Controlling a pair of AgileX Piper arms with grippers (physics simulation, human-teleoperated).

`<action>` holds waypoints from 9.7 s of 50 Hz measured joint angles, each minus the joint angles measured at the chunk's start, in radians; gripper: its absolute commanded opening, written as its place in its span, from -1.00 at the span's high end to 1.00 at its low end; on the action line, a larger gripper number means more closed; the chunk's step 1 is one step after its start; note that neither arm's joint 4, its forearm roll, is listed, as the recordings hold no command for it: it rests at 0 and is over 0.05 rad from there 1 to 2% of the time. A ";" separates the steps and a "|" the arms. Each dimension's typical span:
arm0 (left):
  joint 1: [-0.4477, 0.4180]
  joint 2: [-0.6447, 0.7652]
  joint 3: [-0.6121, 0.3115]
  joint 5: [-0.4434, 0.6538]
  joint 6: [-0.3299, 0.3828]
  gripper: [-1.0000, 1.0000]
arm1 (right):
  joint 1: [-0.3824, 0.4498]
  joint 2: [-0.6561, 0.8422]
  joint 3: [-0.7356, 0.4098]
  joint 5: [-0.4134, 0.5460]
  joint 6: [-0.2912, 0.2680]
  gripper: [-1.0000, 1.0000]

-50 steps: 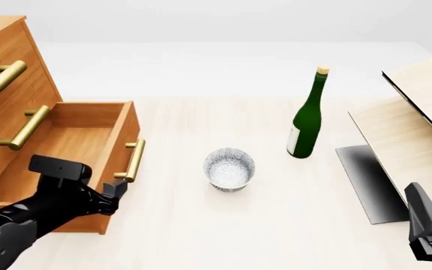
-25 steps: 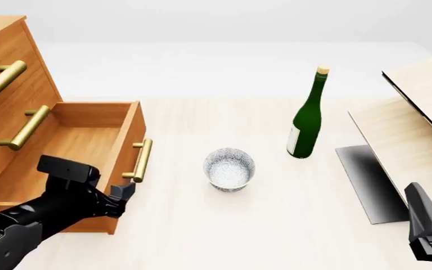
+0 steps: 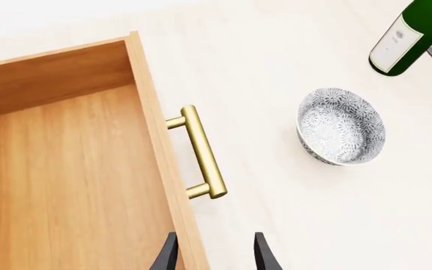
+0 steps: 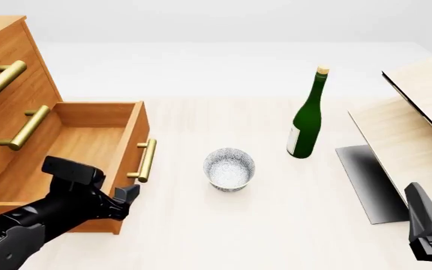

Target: Put the bowl in the bottom drawer of the cabinet and close it.

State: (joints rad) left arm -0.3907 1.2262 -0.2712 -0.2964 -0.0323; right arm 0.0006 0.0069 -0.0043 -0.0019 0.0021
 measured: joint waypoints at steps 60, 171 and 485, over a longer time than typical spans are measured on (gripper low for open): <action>-0.033 -0.306 -0.006 0.171 0.038 -1.00 | 0.000 0.000 0.000 0.000 0.000 -1.00; -0.243 -0.299 -0.266 0.237 -0.134 -1.00 | 0.002 0.000 0.000 0.000 0.001 -1.00; -0.223 0.350 -0.447 -0.002 -0.402 1.00 | 0.002 0.000 0.000 0.000 0.001 -1.00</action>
State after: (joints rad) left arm -0.6141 1.5764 -0.7187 -0.2983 -0.4346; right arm 0.0022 0.0073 -0.0043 -0.0018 0.0026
